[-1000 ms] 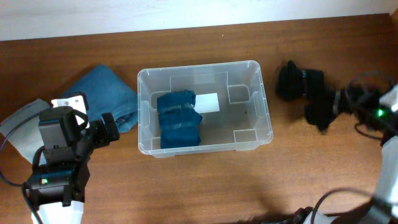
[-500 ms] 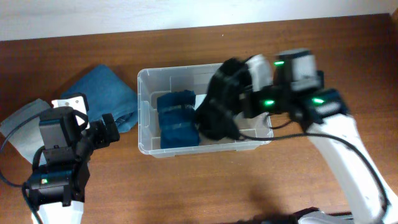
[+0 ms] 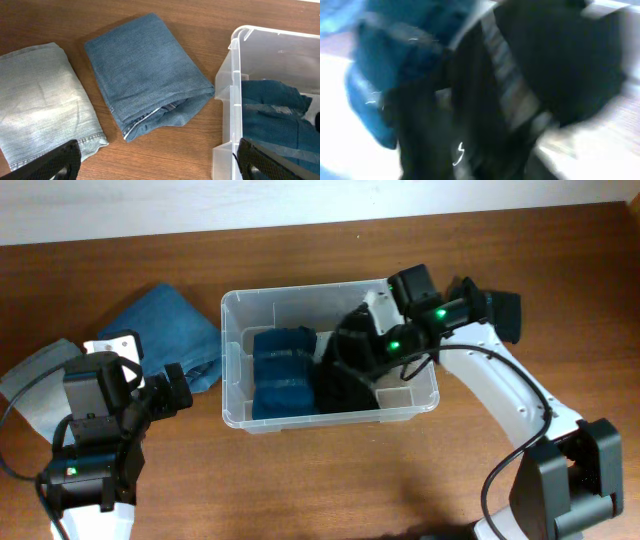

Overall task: Pack container
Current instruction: 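Place the black bundle beside the teal one and release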

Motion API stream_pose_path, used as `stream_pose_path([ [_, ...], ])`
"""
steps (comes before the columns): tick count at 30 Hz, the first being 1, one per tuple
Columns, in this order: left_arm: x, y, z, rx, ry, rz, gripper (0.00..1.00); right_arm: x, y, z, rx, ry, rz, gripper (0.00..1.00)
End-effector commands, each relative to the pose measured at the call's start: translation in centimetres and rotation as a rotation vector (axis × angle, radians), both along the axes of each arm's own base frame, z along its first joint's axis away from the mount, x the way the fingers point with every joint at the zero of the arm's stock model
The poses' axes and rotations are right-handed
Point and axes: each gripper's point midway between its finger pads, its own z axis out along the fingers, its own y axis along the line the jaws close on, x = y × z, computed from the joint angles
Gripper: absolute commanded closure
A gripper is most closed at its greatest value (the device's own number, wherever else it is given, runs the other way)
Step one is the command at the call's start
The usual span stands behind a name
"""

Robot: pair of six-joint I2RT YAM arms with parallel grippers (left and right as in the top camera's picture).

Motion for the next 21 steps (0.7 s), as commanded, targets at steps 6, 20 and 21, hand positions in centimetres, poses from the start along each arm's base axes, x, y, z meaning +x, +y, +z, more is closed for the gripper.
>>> stream_pose_path([
  [6, 0.2, 0.1, 0.9, 0.003, -0.019, 0.004, 0.01, 0.8, 0.2, 3.3, -0.093, -0.085, 0.090, 0.01],
  [20, 0.1, 0.1, 0.9, 0.003, -0.017, 0.004, 0.01, -7.3, 3.6, -5.4, -0.253, 0.183, 0.395, 0.87],
  [21, 0.1, 0.1, 0.9, 0.003, -0.017, 0.004, 0.01, -7.4, 3.6, -6.4, -0.261, 0.206, 0.397, 0.87],
])
